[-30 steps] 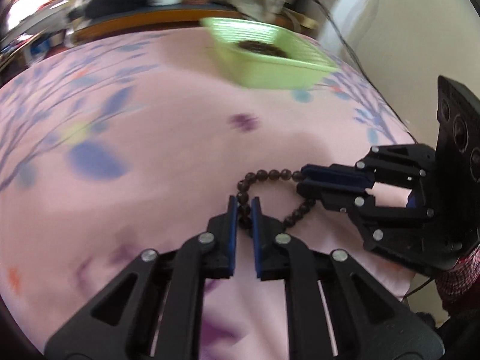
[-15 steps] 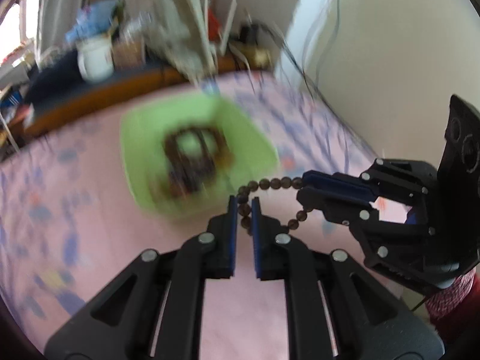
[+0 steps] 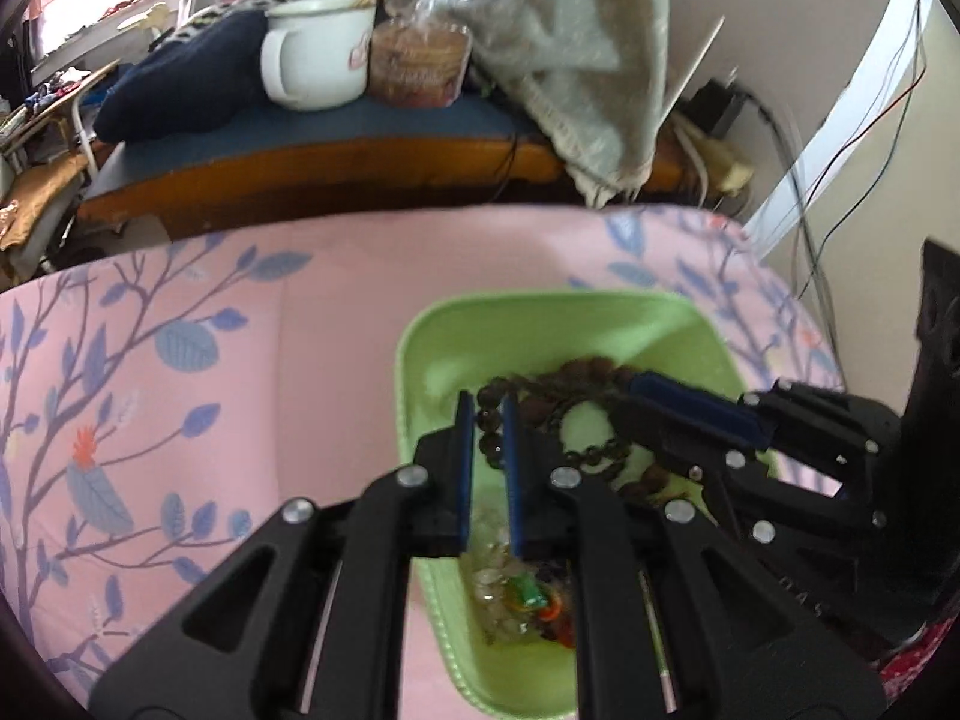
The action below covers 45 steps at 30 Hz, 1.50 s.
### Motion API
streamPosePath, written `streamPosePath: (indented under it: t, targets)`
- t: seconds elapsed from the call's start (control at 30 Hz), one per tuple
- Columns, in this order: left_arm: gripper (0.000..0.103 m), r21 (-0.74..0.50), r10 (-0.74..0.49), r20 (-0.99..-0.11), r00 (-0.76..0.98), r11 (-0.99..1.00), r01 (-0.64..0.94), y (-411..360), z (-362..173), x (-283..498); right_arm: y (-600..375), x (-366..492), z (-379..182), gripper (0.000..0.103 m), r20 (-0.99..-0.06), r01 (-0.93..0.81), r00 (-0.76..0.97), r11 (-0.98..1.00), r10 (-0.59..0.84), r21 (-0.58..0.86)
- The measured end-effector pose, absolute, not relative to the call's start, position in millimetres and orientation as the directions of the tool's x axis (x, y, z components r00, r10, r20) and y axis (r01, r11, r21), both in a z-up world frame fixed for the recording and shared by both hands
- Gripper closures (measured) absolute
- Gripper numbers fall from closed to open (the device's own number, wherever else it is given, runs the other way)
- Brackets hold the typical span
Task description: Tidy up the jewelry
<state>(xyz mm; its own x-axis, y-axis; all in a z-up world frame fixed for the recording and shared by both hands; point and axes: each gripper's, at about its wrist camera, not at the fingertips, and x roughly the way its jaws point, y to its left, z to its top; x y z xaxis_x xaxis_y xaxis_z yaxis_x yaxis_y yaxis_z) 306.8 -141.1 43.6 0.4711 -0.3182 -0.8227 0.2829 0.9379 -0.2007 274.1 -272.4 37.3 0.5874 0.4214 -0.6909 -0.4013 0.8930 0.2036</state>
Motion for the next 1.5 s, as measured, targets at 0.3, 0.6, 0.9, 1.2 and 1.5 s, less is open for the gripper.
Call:
streamPosePath:
  t: [0.3, 0.6, 0.9, 1.2, 1.5]
  targets:
    - [0.094, -0.15, -0.301, -0.736, 0.607, 0.946, 0.288, -116.3, 74.7, 243.9, -285.3, 197.6, 60.4, 0.103, -0.578, -0.346, 0.701, 0.908, 0.417, 0.235]
    - [0.093, -0.039, -0.181, -0.712, 0.678, 0.975, 0.22, -99.6, 35.7, 127.0, -272.9, 77.4, 16.4, 0.079, -0.571, -0.166, 0.759, 0.94, 0.315, 0.298]
    - [0.093, -0.04, -0.165, -0.697, 0.698, 0.981, 0.192, -91.0, 24.7, 71.2, -254.9, 30.3, 34.3, 0.079, -0.525, -0.141, 0.804, 0.948, 0.277, 0.285]
    - [0.093, 0.003, -0.11, -0.592, 0.798, 0.99, 0.139, -85.0, 65.4, 41.4, -248.5, -1.7, 65.0, 0.075, -0.471, -0.107, 0.851, 0.955, 0.232, 0.277]
    - [0.043, 0.04, -0.076, -0.53, 0.844, 0.993, 0.115, -86.1, 78.1, 28.8, -250.9, -0.5, 61.9, 0.062, -0.499, -0.059, 0.845, 0.961, 0.192, 0.27]
